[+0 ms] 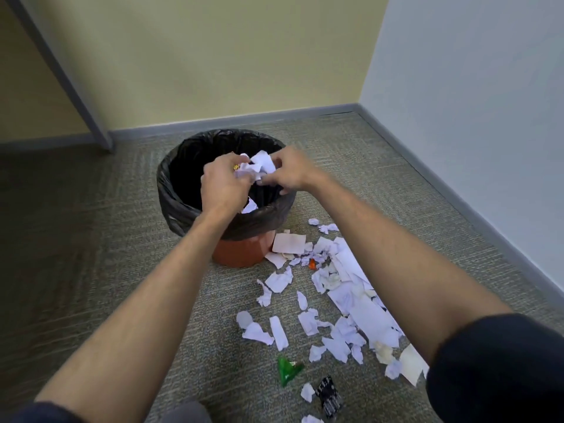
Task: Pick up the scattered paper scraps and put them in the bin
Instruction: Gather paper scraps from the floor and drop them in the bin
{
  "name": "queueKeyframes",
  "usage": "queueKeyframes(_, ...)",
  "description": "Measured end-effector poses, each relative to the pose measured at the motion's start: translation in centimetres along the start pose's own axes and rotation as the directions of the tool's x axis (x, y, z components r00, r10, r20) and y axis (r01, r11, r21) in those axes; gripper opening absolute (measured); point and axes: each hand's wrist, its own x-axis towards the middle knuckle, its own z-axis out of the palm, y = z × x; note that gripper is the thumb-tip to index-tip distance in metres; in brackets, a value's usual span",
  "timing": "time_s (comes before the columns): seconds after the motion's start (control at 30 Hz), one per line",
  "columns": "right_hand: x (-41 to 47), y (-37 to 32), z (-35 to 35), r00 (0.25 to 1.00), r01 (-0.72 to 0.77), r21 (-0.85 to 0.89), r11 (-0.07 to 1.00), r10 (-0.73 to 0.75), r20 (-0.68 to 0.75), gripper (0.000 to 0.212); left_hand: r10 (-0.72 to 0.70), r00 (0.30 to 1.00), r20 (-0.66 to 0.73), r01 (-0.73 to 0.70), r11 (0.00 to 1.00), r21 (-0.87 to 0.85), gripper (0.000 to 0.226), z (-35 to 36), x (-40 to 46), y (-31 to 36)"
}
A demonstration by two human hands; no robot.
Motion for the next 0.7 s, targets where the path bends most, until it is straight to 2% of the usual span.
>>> queueKeyframes(0.1, 0.0, -0.2, 0.0, 1.0, 0.001, 0.014, 1.0, -0.002, 0.029, 0.057, -0.018, 0.995, 0.094, 0.006, 0.992, 0.128, 0.04, 0.2, -0.1, -0.4)
queueKeyframes(0.17, -0.6, 0.2, -0.4, 1.0, -0.008, 0.047, 0.999, 0.007, 0.018, 0.065, 0.007, 0.994, 0.107, -0.03, 0.977, 0.212, 0.04, 0.7, -0.7, -0.5)
queueKeyframes(0.3, -3.1, 2.3, -2.8, 0.994, 0.072, -0.089, 0.993, -0.079, -0.077, 0.044, 0.081, 0.995, 0.059, -0.097, 0.929, 0.357, 0.036, 1.7, -2.3, -0.1)
queueKeyframes(0.37, -5.4, 3.8, -4.4, 0.995, 0.062, -0.143, 0.988, -0.072, -0.064, 0.035, 0.145, 0.989, 0.031, -0.146, 0.923, 0.355, 0.035, 2.2, -3.0, -0.1)
queueKeyframes(0.47, -9.1, 7.3, -6.4, 0.998, 0.032, -0.221, 0.975, -0.043, -0.044, 0.031, 0.298, 0.954, 0.011, -0.283, 0.89, 0.357, 0.034, 4.1, -4.6, -0.5)
queueKeyframes(0.6, -13.3, 12.6, -7.1, 0.996, -0.094, -0.319, 0.943, 0.09, -0.025, 0.03, 0.507, 0.859, 0.076, -0.495, 0.783, 0.376, 0.028, 8.8, -8.1, -1.3)
queueKeyframes(0.7, -15.8, 15.9, -6.9, 0.989, -0.144, -0.368, 0.918, 0.146, -0.023, 0.029, 0.542, 0.819, 0.189, -0.572, 0.741, 0.352, 0.026, 12.7, -10.9, -2.0)
